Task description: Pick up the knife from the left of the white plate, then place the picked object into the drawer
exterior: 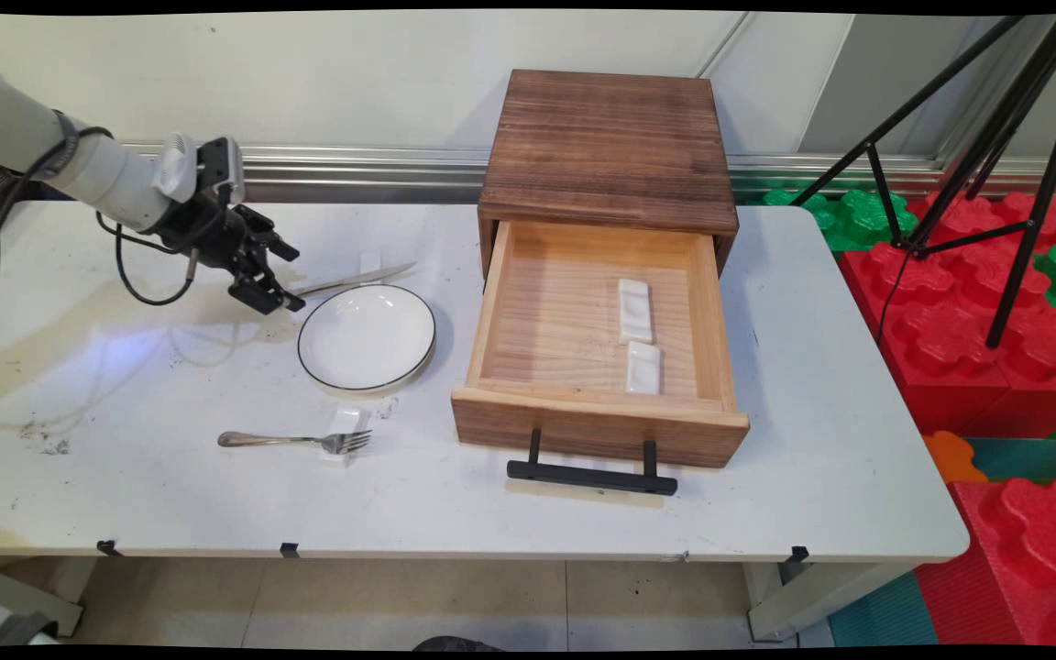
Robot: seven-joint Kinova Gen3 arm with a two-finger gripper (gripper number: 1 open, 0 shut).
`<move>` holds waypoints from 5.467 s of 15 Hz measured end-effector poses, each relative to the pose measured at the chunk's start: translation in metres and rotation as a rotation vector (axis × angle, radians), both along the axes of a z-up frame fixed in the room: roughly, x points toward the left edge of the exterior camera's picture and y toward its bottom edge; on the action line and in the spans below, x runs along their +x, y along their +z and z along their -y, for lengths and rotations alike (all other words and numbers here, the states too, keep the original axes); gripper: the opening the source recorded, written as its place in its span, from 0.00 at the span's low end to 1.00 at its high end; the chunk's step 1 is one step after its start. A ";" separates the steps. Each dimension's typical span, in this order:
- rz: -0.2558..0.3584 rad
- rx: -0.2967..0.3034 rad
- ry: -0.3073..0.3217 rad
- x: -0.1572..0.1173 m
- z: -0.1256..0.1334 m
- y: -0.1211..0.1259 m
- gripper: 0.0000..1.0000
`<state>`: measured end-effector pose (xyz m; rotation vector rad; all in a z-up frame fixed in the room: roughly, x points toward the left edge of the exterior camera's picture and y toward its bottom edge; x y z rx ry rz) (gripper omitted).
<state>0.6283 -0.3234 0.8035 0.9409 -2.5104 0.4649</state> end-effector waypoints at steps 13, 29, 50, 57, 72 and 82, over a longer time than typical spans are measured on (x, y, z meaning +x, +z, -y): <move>0.007 0.009 -0.039 0.004 0.034 -0.026 1.00; 0.003 0.027 -0.058 0.006 0.050 -0.036 0.00; -0.039 -0.033 -0.073 0.004 0.031 0.028 0.00; -0.101 -0.085 -0.087 -0.014 0.018 0.076 0.00; -0.240 -0.162 -0.197 -0.133 0.042 0.135 0.00; -0.258 -0.160 -0.250 -0.233 0.083 0.128 0.00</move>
